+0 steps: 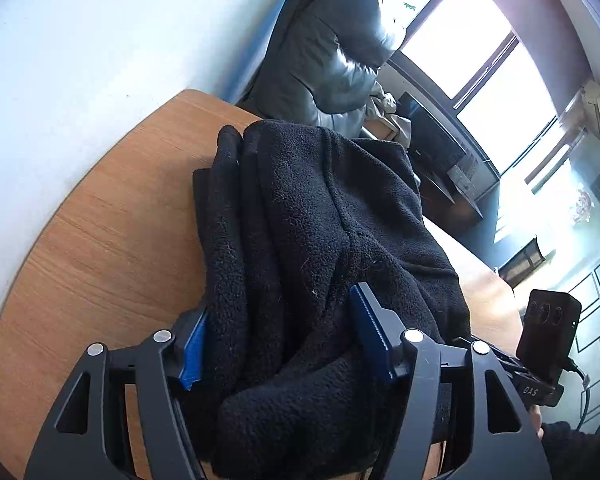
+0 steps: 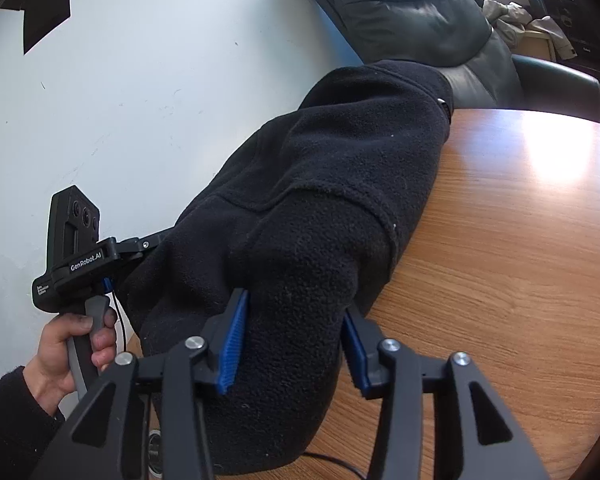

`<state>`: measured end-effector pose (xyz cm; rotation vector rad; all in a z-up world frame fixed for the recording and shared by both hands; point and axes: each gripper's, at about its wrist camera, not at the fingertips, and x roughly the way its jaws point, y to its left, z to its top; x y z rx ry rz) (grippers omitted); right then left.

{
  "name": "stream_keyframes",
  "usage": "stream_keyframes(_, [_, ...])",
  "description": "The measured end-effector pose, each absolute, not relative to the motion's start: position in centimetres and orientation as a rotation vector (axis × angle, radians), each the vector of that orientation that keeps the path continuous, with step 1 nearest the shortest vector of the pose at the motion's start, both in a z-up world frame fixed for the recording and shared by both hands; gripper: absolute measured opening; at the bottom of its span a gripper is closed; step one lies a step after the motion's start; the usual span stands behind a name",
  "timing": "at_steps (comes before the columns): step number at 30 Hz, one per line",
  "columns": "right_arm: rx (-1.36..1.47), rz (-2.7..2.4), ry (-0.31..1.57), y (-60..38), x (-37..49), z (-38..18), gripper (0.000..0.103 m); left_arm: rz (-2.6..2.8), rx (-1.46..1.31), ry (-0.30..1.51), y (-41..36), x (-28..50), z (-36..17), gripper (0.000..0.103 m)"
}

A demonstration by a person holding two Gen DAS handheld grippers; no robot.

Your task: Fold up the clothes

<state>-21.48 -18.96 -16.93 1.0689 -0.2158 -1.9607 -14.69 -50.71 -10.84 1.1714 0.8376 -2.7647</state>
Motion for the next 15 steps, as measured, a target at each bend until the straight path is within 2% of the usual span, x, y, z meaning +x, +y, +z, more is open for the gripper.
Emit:
stream_keyframes(3, [1.023, -2.0, -0.149, -17.6, -20.2, -16.0, 0.089, -2.811, 1.029, 0.726, -49.0, -11.0, -8.8, 0.079])
stream_keyframes(5, [0.938, -2.071, -0.065, -16.7, -18.5, -13.4, 0.092, -2.86, 0.896, 0.616, -47.1, -8.0, -6.3, 0.094])
stream_keyframes(7, [0.845, -2.138, 0.015, -15.5, -16.9, -10.3, 0.097, -2.861, 0.77, 0.464, -44.3, -5.1, -3.2, 0.103])
stream_keyframes(10, [0.708, -2.213, 0.094, -14.4, -15.1, -4.3, 0.1, -2.834, 0.623, 0.321, -40.2, -1.2, 1.1, 0.103])
stream_keyframes(15, [0.594, -2.235, 0.141, -10.6, -10.6, 3.8, 0.103, -2.692, 0.653, 0.355, -34.8, 2.5, 4.5, 0.103])
